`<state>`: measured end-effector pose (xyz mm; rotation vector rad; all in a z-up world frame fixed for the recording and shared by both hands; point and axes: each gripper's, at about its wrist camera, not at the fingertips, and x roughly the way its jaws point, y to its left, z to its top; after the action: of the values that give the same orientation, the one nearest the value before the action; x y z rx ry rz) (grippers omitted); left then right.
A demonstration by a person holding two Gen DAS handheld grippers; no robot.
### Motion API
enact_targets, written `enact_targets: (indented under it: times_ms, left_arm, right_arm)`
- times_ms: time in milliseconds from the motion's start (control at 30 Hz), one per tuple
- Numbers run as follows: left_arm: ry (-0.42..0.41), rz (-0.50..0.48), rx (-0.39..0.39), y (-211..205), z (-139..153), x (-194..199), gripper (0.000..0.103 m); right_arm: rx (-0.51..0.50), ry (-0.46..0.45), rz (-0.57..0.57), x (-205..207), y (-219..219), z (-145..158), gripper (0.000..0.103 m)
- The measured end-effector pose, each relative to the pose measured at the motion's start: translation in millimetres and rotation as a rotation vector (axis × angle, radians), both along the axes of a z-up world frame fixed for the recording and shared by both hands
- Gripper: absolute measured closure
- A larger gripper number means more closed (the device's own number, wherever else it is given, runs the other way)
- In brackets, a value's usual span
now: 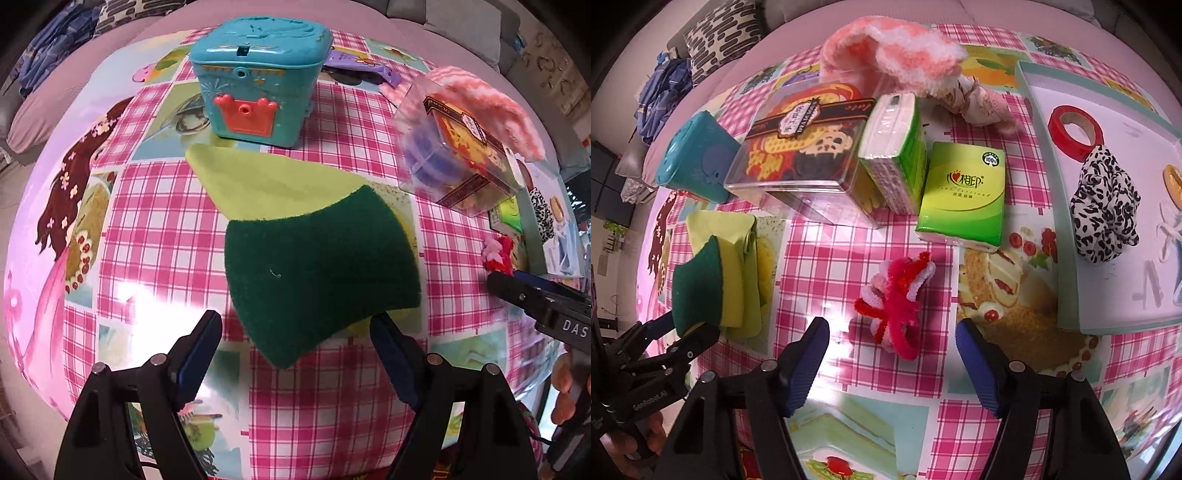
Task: Organize soft objects
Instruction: 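Move both tools back toward the green sponges on the table, then grasp the green-yellow sponge with the left tool while the right tool grasps the red fuzzy toy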
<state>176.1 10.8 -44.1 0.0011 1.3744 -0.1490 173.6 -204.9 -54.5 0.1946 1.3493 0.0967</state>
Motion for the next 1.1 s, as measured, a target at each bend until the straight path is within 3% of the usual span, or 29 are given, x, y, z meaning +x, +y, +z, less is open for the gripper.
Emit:
enact_targets:
  times_ms: [267, 400, 533, 1100]
  left_arm:
    - [-0.047, -0.032, 0.009, -9, 12, 3, 0.024]
    - [-0.051, -0.021, -0.013, -4, 17, 5, 0.041]
    - [-0.053, -0.027, -0.01, -1, 19, 3, 0.051]
    - [-0.042, -0.025, 0.006, -3, 9, 0, 0.057]
  right_arm:
    - [-0.003, 0.005, 0.002, 3, 4, -3, 0.032]
    - [-0.007, 0.002, -0.003, 5, 3, -4, 0.04]
    - [-0.007, 0.001, -0.009, 8, 2, -5, 0.044]
    - [-0.029, -0.011, -0.034, 13, -7, -6, 0.067]
